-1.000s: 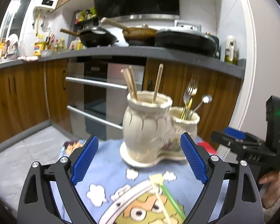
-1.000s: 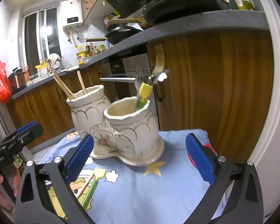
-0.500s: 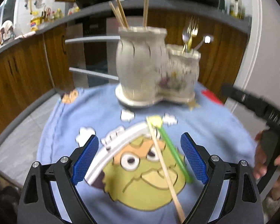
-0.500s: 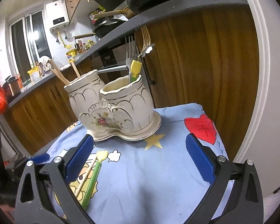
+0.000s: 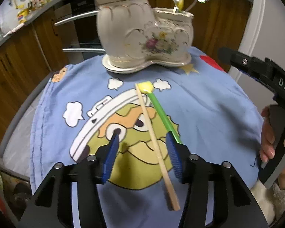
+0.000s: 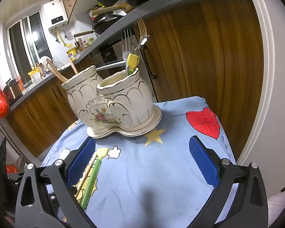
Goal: Organize utensils
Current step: 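Move both grippers back from the holder to the remaining utensils, then close the left gripper on the last chopstick while the right grasps the green-handled spoon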
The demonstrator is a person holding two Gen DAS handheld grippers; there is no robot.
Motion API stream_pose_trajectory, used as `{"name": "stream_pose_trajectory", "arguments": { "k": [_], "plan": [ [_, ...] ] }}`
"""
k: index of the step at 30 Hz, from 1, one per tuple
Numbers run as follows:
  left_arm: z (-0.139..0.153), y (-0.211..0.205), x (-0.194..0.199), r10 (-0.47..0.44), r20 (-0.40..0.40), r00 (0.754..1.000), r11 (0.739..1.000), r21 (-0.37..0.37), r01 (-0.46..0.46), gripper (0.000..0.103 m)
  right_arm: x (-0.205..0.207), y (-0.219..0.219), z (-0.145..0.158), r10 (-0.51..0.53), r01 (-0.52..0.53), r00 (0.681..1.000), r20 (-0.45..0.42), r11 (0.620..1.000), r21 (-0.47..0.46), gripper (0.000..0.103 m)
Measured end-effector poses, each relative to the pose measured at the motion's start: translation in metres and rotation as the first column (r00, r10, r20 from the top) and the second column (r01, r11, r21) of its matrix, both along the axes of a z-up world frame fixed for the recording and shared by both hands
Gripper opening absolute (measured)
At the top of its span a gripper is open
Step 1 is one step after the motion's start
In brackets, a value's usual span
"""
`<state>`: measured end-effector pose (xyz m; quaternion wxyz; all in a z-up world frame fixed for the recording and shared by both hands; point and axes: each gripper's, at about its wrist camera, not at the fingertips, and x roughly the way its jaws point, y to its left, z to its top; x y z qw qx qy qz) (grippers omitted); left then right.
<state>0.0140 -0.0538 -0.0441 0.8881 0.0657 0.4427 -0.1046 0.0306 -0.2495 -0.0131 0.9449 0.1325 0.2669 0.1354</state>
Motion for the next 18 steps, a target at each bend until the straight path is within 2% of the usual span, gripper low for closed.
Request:
{"name": "stream_pose_trajectory", "arguments": {
  "k": [1, 8, 10, 13, 18],
  "plan": [
    [0.0, -0.002, 0.0, -0.008, -0.006, 1.0, 1.0, 0.007, 0.008, 0.035, -0.001, 0.0, 0.0, 0.001, -0.001, 1.0, 0.001, 1.0, -0.002, 0.098],
    [-0.008, -0.015, 0.004, -0.049, -0.037, 0.998, 0.997, 0.058, 0.051, 0.025, -0.004, 0.004, 0.002, 0.023, -0.023, 1.0, 0.018, 0.999, -0.039, 0.097],
    [-0.009, -0.014, 0.007, -0.06, -0.048, 0.997, 0.996, 0.066, 0.063, 0.01, -0.005, 0.007, 0.004, 0.037, -0.035, 0.999, 0.027, 0.997, -0.069, 0.097],
    [-0.01, -0.006, 0.008, -0.068, -0.054, 0.996, 0.997, 0.044, 0.07, 0.008, -0.008, 0.013, 0.006, 0.066, -0.063, 0.997, 0.029, 0.993, -0.099, 0.097],
    [-0.009, 0.006, 0.006, -0.048, -0.047, 0.998, 0.999, 0.002, 0.048, 0.006, -0.009, 0.023, 0.004, 0.105, -0.107, 0.994, -0.022, 0.987, -0.123, 0.097]
  ]
}}
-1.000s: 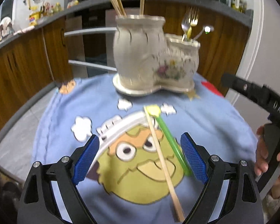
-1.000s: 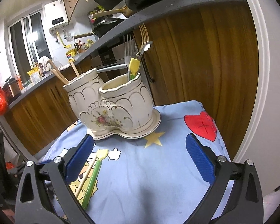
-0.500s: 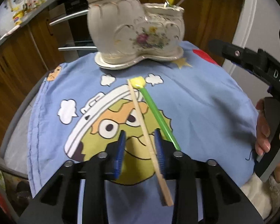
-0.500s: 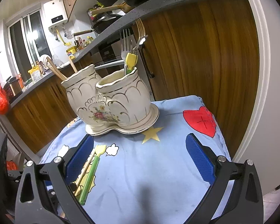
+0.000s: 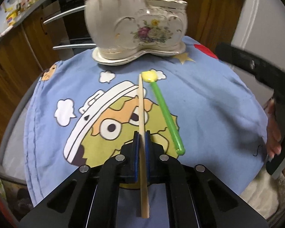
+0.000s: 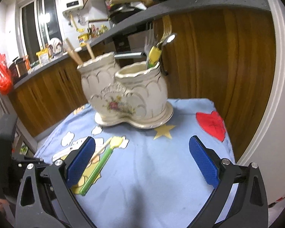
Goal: Organize utensils
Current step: 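Close the left gripper on the last chopstick while the right grasps the green-handled spoon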
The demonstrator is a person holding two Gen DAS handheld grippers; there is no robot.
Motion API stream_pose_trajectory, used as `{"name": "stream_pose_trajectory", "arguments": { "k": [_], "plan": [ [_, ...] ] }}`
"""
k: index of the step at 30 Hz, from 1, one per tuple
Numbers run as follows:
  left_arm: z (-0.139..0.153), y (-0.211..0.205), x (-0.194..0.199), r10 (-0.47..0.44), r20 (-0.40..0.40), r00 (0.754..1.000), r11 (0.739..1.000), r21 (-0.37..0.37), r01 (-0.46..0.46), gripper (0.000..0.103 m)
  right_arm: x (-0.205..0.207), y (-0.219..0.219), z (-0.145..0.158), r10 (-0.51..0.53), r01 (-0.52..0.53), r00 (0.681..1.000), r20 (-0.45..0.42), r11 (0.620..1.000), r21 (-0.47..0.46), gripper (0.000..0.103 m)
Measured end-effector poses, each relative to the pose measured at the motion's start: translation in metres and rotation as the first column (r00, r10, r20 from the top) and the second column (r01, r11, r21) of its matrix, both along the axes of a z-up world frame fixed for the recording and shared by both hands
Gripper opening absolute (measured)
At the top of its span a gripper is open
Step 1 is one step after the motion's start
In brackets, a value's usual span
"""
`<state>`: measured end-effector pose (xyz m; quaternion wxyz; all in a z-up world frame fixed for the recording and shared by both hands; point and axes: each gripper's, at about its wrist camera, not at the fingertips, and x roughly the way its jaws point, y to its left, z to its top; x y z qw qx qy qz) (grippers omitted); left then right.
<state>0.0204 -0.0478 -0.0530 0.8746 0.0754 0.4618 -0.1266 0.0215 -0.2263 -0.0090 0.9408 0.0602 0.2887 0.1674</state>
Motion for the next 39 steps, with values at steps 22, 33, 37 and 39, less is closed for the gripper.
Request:
{"name": "stream_pose_trajectory", "arguments": {
  "k": [22, 33, 37, 39],
  "plan": [
    [0.03, 0.066, -0.031, 0.041, 0.143, 0.989, 0.991, -0.131, -0.023, 0.006, 0.021, 0.119, -0.037, 0.064, -0.151, 0.948, -0.312, 0.952, -0.265, 0.014],
    [0.03, 0.07, -0.036, 0.026, 0.15, 0.988, 0.989, -0.15, -0.003, 0.006, -0.005, 0.086, -0.024, 0.17, -0.286, 0.928, -0.331, 0.895, -0.343, 0.009],
    [0.034, 0.066, -0.038, 0.014, 0.166, 0.986, 0.988, -0.155, 0.012, 0.006, -0.019, 0.067, -0.009, 0.174, -0.255, 0.948, -0.267, 0.916, -0.31, 0.009],
    [0.037, 0.062, -0.04, 0.004, 0.175, 0.985, 0.988, -0.153, 0.023, 0.006, -0.026, 0.06, 0.0, 0.188, -0.244, 0.956, -0.224, 0.935, -0.257, 0.009]
  ]
}}
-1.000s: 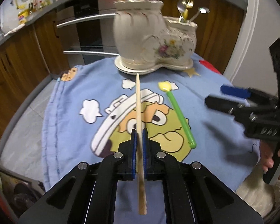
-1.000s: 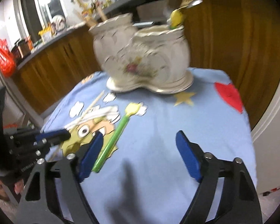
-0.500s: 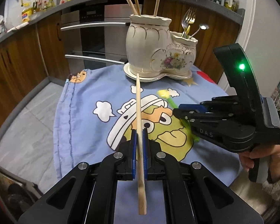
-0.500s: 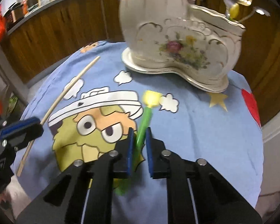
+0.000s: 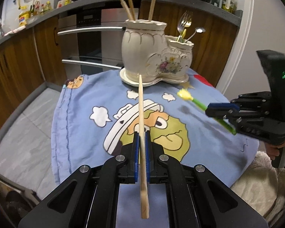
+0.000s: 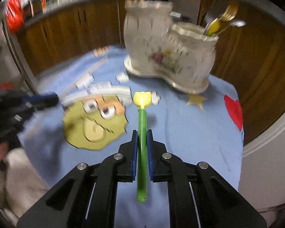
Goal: Organize utensils
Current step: 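Close the left gripper on the last chopstick while the right grasps the green-handled spoon, then carry the chopstick to the tall cup left while the right carries the spoon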
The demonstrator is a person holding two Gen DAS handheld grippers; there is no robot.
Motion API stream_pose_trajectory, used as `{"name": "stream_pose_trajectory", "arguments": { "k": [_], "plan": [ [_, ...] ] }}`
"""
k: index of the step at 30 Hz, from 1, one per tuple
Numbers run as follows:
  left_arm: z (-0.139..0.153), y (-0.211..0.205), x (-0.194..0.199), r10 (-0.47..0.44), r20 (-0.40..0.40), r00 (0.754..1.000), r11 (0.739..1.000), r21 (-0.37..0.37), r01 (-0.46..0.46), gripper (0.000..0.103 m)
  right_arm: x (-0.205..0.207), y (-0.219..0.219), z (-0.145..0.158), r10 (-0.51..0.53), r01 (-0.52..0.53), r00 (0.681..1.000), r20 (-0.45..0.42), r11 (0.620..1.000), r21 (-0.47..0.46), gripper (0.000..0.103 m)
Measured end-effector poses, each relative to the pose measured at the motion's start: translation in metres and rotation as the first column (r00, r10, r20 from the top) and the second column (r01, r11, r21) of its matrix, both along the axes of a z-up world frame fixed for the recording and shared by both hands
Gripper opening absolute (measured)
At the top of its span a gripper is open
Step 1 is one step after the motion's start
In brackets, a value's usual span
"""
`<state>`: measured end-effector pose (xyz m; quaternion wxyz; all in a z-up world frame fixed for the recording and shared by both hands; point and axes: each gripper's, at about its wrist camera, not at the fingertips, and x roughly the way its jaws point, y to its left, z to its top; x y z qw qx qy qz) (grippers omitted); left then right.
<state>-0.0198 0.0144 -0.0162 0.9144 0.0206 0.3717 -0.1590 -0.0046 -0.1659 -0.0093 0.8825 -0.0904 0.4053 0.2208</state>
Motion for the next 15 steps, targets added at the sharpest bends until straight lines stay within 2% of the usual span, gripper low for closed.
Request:
{"name": "stream_pose_trajectory", "arguments": {
  "k": [3, 7, 15],
  "plan": [
    [0.005, -0.005, -0.002, -0.013, 0.02, 1.0, 1.0, 0.001, 0.013, 0.006, -0.009, -0.011, 0.014, -0.025, 0.02, 0.997, 0.071, 0.997, 0.076, 0.009],
    [0.014, -0.012, -0.006, -0.028, 0.066, 0.997, 0.999, -0.016, 0.03, 0.006, -0.013, -0.02, 0.032, -0.075, 0.041, 0.978, 0.194, 0.984, 0.174, 0.009],
    [0.029, -0.034, -0.002, -0.058, 0.114, 0.992, 0.998, -0.001, 0.058, 0.006, -0.008, -0.045, 0.057, -0.166, 0.047, 0.932, 0.321, 0.936, 0.348, 0.009]
  ]
}}
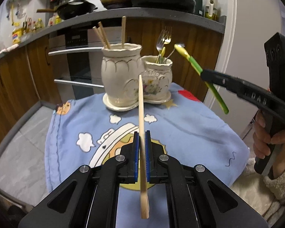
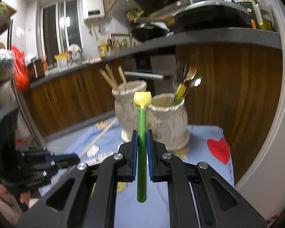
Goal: Organize utensils
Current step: 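Carry the chopstick to the tall cup left while the right carries the spoon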
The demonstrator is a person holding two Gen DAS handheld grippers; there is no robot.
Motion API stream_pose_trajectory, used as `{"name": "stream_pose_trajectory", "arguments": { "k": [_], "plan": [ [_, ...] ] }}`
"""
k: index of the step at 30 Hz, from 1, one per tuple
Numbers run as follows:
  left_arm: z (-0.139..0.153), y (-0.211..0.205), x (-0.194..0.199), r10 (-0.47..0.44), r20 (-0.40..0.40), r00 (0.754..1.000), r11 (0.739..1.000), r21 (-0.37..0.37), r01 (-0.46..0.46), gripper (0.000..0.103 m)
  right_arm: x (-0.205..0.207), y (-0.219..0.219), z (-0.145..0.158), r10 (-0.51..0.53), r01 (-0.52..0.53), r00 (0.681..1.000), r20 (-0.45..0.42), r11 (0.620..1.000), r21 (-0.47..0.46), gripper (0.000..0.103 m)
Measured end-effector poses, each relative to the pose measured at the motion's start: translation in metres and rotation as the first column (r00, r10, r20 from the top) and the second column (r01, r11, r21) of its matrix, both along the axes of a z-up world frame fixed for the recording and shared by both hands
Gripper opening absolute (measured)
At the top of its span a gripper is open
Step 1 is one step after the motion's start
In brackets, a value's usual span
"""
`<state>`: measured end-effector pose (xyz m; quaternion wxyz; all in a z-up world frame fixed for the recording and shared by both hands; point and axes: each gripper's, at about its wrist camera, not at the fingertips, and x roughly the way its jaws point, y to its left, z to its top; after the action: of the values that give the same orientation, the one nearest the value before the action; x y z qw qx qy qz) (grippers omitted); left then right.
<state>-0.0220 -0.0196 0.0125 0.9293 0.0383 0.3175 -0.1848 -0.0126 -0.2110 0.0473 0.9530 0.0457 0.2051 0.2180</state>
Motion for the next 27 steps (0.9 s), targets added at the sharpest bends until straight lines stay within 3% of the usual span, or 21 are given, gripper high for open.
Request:
{"name": "stream_pose_trajectory", "arguments": {
  "k": [6, 14, 22, 27],
  "plan": [
    [0.01, -0.01, 0.008, -0.017, 0.046, 0.999, 1.0, -0.019, 0.018, 0.006, 0.015, -0.02, 0.017, -0.022, 0.015, 0.996, 0.09, 0.996, 0.082, 0.009],
    [0.029, -0.022, 0.039, -0.002, 0.177, 0.984, 0.997, -0.073, 0.015, 0.006, 0.048, -0.026, 0.031, -0.017, -0.008, 0.986, 0.165, 0.989, 0.149, 0.009],
    [0.059, -0.03, 0.084, 0.006, 0.366, 0.931, 0.984, -0.167, 0.06, 0.006, 0.087, -0.026, 0.037, -0.008, -0.04, 0.975, 0.224, 0.976, 0.213, 0.009],
    [0.064, -0.037, 0.119, 0.01, 0.402, 0.916, 0.985, -0.16, 0.059, 0.006, 0.118, -0.024, 0.031, 0.015, -0.057, 0.984, 0.178, 0.97, 0.235, 0.009]
  ]
}}
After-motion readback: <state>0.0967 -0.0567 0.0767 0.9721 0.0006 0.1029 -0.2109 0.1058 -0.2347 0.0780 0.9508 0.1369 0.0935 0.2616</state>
